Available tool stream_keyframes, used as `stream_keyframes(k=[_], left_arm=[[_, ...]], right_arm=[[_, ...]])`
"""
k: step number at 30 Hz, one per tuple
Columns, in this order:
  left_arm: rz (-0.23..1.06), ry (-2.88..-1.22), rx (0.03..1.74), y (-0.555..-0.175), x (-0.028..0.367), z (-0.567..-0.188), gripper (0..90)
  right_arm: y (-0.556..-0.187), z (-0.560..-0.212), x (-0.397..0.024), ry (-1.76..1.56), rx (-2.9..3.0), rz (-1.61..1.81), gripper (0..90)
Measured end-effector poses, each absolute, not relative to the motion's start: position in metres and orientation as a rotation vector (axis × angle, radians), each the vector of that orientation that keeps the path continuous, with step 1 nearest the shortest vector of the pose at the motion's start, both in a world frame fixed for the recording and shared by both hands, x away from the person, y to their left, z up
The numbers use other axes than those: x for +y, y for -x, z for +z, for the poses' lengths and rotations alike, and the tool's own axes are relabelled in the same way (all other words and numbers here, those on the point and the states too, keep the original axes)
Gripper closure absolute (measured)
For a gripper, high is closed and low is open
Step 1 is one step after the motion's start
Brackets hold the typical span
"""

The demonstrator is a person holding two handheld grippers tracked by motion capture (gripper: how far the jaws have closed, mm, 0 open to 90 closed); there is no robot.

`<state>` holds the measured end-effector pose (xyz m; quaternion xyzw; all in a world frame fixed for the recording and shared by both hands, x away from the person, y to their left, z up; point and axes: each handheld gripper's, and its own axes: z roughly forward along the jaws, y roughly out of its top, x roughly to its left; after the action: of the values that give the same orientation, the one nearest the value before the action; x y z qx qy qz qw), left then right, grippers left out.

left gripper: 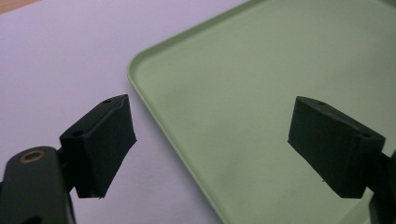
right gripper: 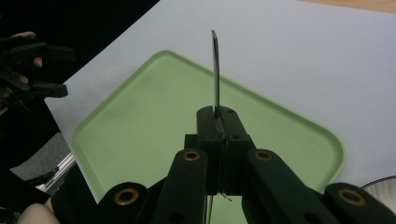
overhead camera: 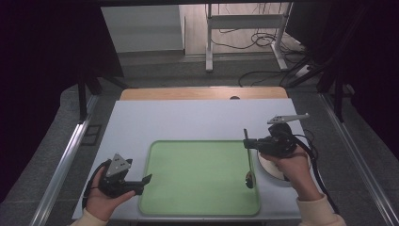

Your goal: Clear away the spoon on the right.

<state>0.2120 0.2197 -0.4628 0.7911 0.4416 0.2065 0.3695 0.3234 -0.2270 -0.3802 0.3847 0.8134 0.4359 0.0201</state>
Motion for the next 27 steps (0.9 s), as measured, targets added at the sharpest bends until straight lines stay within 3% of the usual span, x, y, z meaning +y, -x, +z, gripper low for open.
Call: stream_keyframes(k=[27], left_arm=[[0.531, -2.035, 1.123, -0.211, 0.22, -0.462, 14.9]], right_arm=[[-0.335, -0.429, -0.202, -1.293, 2.575, 1.142, 88.9]])
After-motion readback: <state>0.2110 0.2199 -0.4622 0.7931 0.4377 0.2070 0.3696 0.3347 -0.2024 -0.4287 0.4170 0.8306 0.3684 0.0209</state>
